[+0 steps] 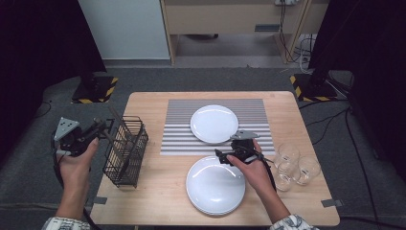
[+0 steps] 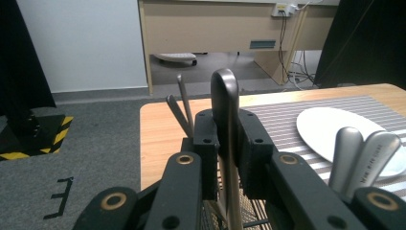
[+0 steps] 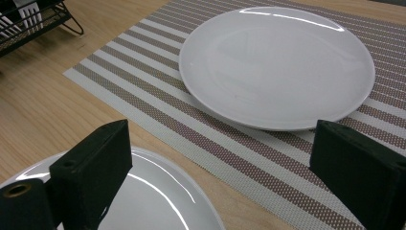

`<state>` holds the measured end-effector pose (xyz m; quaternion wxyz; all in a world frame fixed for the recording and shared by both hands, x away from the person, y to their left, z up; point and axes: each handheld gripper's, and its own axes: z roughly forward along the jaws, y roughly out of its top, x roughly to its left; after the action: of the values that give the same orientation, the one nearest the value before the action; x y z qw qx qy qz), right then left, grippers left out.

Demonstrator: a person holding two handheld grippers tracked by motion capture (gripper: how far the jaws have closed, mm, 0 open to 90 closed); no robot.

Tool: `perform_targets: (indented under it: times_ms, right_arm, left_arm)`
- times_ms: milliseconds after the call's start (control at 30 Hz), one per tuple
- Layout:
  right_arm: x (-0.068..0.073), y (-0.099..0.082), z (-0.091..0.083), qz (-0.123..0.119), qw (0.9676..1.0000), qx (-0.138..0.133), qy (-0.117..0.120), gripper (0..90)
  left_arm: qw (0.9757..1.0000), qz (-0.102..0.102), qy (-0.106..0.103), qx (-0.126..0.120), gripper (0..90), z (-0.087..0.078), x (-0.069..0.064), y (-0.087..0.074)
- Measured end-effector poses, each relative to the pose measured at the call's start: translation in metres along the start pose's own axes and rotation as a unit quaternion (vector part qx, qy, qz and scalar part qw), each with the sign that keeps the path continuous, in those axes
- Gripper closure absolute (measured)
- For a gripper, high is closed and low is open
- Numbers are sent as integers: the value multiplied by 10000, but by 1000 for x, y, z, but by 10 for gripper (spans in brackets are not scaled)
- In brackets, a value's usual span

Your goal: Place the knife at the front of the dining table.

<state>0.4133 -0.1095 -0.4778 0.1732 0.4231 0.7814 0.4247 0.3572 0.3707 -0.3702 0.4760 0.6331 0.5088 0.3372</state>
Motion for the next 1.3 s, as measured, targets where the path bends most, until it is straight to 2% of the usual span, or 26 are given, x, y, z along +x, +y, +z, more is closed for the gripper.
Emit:
perform_targets:
  times_ms: [400, 1300]
  right_arm:
    - [-1, 0, 0, 48, 10000, -12, 14, 73]
    - [-2, -1, 1, 52, 10000, 20, 57, 73]
  left_arm:
    - [9998, 39, -180, 6, 808, -2, -8, 2]
    - [9996, 67, -280, 0, 810, -4, -11, 2]
